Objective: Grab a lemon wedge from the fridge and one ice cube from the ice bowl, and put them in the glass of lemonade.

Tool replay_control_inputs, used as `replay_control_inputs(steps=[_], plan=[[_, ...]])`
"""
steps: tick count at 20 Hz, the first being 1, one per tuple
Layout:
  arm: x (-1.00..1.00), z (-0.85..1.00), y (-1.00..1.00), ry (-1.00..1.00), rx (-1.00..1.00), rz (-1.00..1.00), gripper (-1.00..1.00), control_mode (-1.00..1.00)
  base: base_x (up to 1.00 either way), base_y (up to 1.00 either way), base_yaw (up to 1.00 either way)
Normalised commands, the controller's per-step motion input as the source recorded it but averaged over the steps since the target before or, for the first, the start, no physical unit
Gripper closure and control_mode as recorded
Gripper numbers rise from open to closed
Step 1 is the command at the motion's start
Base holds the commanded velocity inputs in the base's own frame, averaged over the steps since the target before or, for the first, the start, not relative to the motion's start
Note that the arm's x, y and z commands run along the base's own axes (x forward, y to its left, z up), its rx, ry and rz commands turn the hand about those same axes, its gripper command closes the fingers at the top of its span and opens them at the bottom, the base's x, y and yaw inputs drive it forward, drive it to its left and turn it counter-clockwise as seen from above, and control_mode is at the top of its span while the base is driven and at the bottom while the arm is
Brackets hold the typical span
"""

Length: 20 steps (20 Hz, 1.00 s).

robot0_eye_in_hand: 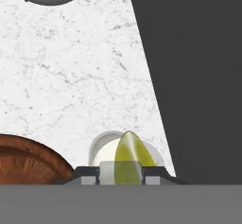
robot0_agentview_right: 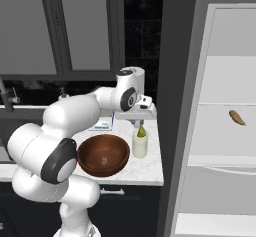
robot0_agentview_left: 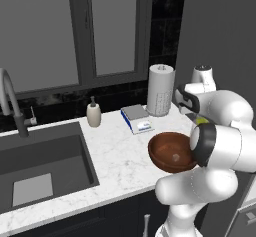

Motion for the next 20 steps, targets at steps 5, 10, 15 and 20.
replay_control_inputs(steps=[5,10,15,20], plan=[[0.00,0.00,0.00,0.00,0.00,0.00,-1.00,-1.00,0.00,0.00,0.00],[0.00,0.00,0.00,0.00,0.00,0.00,-1.00,-1.00,0.00,0.00,0.00],[0.00,0.00,0.00,0.00,0.00,0.00,-1.00,-1.00,0.00,0.00,0.00],[0.00,0.00,0.00,0.00,0.00,0.00,-1.00,-1.00,0.00,0.00,0.00]])
